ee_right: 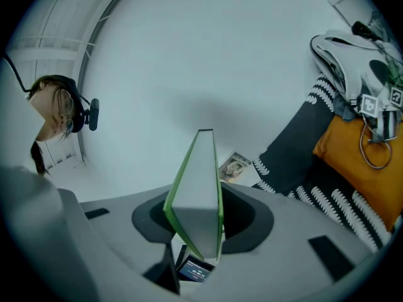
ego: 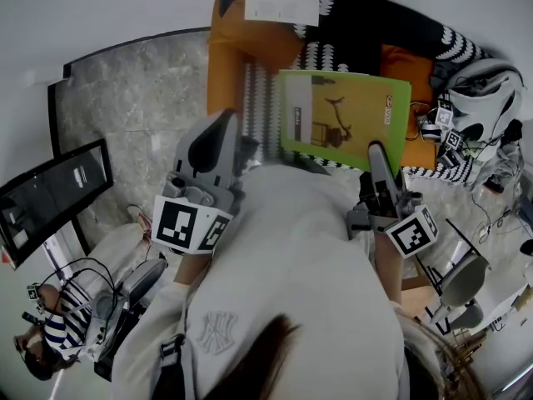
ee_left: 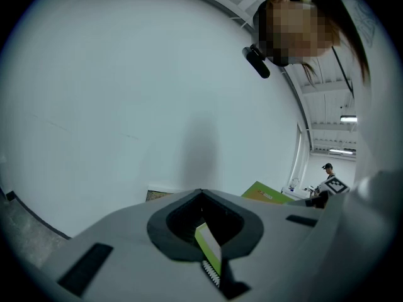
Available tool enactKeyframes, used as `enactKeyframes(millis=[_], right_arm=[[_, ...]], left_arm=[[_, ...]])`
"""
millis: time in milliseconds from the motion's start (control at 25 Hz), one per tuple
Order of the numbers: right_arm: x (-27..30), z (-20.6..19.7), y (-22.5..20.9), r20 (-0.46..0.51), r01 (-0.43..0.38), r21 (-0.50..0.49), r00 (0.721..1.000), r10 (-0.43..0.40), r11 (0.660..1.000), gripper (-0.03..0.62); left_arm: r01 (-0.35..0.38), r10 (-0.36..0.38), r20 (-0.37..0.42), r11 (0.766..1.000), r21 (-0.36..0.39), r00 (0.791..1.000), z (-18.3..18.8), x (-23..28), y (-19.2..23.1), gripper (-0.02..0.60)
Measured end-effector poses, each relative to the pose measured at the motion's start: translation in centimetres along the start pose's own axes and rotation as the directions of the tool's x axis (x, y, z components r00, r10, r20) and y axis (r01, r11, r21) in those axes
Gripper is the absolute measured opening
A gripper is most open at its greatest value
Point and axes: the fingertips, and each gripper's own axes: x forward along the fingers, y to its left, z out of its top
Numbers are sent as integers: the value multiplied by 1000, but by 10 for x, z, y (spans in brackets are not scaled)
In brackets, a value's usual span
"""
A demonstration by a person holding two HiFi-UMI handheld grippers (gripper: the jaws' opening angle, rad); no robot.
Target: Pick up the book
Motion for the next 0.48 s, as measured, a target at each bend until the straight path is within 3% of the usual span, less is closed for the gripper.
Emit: enactKeyframes(millis=[480], right_arm=[[0,-3,0,-5,0,22,1000,0,1000,150]], left_arm=[[-5,5,-3,1000,-4,1000,-1,0,2,9]])
